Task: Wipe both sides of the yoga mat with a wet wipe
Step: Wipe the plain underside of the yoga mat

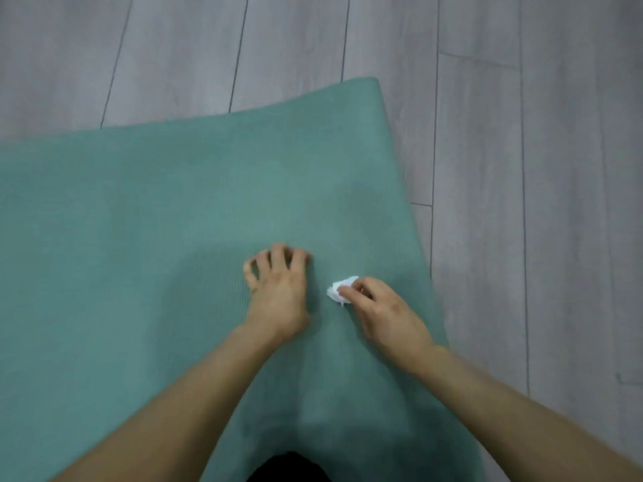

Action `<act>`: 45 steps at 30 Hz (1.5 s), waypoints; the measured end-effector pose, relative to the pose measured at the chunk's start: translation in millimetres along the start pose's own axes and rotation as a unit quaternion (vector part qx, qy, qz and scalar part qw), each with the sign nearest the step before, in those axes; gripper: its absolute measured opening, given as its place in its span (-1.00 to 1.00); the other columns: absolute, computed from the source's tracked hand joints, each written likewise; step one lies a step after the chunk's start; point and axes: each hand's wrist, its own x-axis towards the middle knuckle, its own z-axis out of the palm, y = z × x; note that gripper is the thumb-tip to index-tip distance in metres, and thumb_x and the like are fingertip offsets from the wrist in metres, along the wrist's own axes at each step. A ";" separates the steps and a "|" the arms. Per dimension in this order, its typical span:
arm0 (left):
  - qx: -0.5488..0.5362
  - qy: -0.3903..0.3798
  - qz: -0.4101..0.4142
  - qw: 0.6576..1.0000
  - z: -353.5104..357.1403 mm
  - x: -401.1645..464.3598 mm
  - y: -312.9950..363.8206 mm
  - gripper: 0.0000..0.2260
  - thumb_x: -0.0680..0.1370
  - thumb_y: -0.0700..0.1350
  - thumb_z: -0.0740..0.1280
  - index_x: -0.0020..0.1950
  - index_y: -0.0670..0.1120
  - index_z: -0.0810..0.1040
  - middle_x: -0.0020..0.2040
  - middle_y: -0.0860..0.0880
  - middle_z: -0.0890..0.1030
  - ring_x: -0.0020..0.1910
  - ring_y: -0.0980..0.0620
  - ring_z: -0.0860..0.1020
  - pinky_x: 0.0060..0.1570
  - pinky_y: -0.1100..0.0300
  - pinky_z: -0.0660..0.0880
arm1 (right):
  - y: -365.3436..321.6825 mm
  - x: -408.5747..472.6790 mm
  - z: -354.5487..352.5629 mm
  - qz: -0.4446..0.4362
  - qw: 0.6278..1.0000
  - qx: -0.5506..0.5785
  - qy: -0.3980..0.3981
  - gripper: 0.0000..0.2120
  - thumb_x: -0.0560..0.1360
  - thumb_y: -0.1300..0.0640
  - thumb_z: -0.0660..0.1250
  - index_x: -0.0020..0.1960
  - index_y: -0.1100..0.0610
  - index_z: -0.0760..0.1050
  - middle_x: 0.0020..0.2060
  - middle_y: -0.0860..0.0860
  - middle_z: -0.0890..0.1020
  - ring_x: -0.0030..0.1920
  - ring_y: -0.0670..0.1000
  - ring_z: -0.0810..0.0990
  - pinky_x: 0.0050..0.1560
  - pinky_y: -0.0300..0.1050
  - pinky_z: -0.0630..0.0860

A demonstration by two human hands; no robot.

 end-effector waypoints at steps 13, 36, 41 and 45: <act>0.035 -0.147 -0.027 0.988 -78.3 87.2 -43.3 0.72 -0.09 0.33 0.71 0.48 0.09 -0.68 0.38 -0.27 -0.74 0.40 -0.31 -0.70 0.38 -0.59 -0.32 | 33.0 214.3 -54.1 0.111 0.988 0.007 0.110 -0.76 0.61 0.17 0.31 0.21 0.20 0.65 -0.07 0.15 0.54 -0.09 0.21 0.56 -0.13 0.01 0.53; 0.019 -0.163 -0.049 0.985 -88.5 88.4 -41.5 0.66 0.02 0.29 0.71 0.45 0.11 -0.70 0.37 -0.26 -0.75 0.39 -0.29 -0.72 0.39 -0.57 -0.32 | 41.7 160.8 -62.1 -0.139 0.988 -0.048 -0.056 -0.92 0.57 0.27 0.32 0.00 0.19 0.59 -0.07 0.16 0.50 -0.10 0.17 0.48 -0.23 0.10 0.54; 0.029 -0.153 -0.052 0.986 -81.8 89.1 -42.5 0.69 -0.03 0.29 0.72 0.43 0.13 -0.72 0.37 -0.24 -0.76 0.39 -0.27 -0.72 0.39 -0.57 -0.33 | 97.9 302.9 -117.8 0.053 0.979 -0.106 0.166 -0.82 0.58 0.20 0.23 -0.02 0.24 0.60 -0.05 0.16 0.54 -0.09 0.19 0.52 -0.17 0.10 0.51; 0.040 -0.144 -0.055 0.987 -79.5 87.2 -41.0 0.71 -0.08 0.28 0.73 0.45 0.15 -0.70 0.39 -0.21 -0.75 0.41 -0.26 -0.71 0.40 -0.56 -0.32 | 64.4 148.9 -68.8 0.028 0.996 -0.042 0.072 -0.89 0.53 0.31 0.30 -0.03 0.20 0.60 -0.03 0.16 0.53 -0.08 0.22 0.50 -0.12 0.16 0.52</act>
